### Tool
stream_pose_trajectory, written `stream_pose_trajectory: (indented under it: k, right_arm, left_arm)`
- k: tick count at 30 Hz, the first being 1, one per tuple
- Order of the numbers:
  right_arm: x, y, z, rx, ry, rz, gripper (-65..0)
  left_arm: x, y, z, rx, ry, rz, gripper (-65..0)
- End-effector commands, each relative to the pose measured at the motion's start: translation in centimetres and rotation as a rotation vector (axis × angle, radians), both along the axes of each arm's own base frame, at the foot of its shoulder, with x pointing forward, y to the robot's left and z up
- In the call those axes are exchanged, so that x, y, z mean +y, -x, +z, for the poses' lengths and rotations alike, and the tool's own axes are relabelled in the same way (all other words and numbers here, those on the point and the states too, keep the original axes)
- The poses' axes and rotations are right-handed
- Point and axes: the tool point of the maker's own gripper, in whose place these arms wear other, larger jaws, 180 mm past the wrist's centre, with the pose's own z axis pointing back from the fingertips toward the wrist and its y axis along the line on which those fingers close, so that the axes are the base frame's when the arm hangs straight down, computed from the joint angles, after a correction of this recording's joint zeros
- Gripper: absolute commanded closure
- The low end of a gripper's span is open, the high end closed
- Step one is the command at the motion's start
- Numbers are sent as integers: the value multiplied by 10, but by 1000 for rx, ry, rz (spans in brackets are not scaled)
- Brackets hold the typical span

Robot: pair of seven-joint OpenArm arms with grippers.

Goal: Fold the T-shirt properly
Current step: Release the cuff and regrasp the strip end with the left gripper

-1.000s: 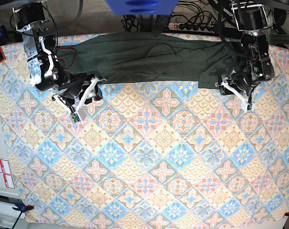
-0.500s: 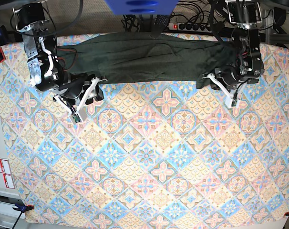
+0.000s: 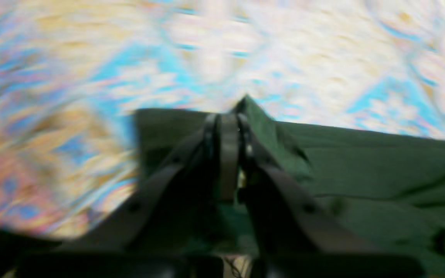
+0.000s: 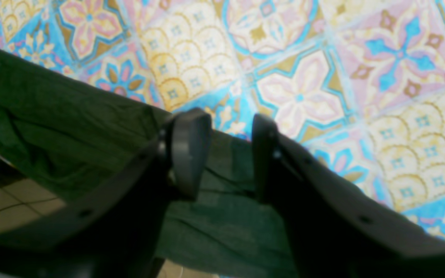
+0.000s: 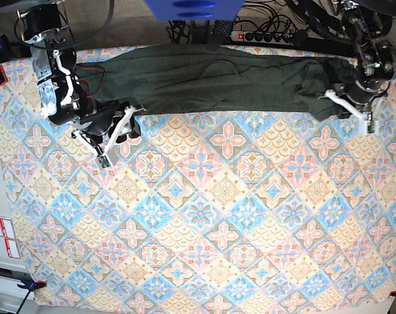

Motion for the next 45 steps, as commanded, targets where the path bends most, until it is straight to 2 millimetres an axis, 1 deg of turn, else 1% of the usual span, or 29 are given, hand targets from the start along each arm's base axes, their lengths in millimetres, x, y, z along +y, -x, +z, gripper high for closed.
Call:
stream_pose_trajectory:
  k: [1,4,6,7,12,14,16,18,21,23,25,26,27,32,34,37,40,42,43,45]
  right_arm:
    - [0,-7,10,-39,-8,3,-217]
    - [0,-7,9,-38,-8,4,-217]
    - [0,-7,9,-38,-8,4,-217]
    - [0,-7,9,-38,-8,4,-217]
    - [1,-6,9,-36,-9,7,-217]
    - [6,-4,8,-30,-11,22,-217]
    - [8,-3,8,-30,-12,26,-217]
    - [8,-3,7,-29,-13,28,-217]
    - [8,-3,7,-29,-13,28,-217]
    - [8,-3,7,-29,-13,28,-217]
    - [8,-3,7,-29,-13,28,-217]
    - [8,-3,7,-29,-13,28,-217]
    - [8,-3,7,-29,-13,28,-217]
    - [8,-3,7,-29,-13,28,-217]
    - [8,-3,7,-29,-13,28,-217]
    - [8,-3,7,-29,-13,28,-217]
    - [8,-3,7,-29,-13,28,-217]
    - [8,-3,8,-30,-12,26,-217]
    - [8,-3,8,-30,-12,26,-217]
    - [8,-3,8,-30,-12,26,-217]
  left_arm:
    - [18,6,9,-13,-38,32,0]
    - [40,23,12,0,-67,91,0]
    - [50,29,14,3,-80,117,0]
    - [53,29,15,3,-85,123,0]
    - [54,29,16,7,-90,122,-2]
    - [54,29,16,7,-89,122,-49]
    - [54,29,15,8,-89,123,-125]
    - [52,30,14,20,-86,119,-216]
    - [52,30,11,84,-104,65,-333]
    - [51,33,2,133,-99,41,-389]
    - [63,38,-6,173,-100,46,-424]
    - [69,39,-10,187,-90,51,-425]
    - [70,36,-13,193,-64,51,-424]
    - [74,35,-31,263,51,12,-425]
    - [73,36,-34,273,91,12,-425]
    - [75,28,-37,264,117,32,-427]
    - [80,33,-45,285,133,62,-428]
    - [75,27,-48,286,141,50,-428]
    - [70,27,-53,302,147,34,-426]
    - [65,25,-60,329,150,11,-425]
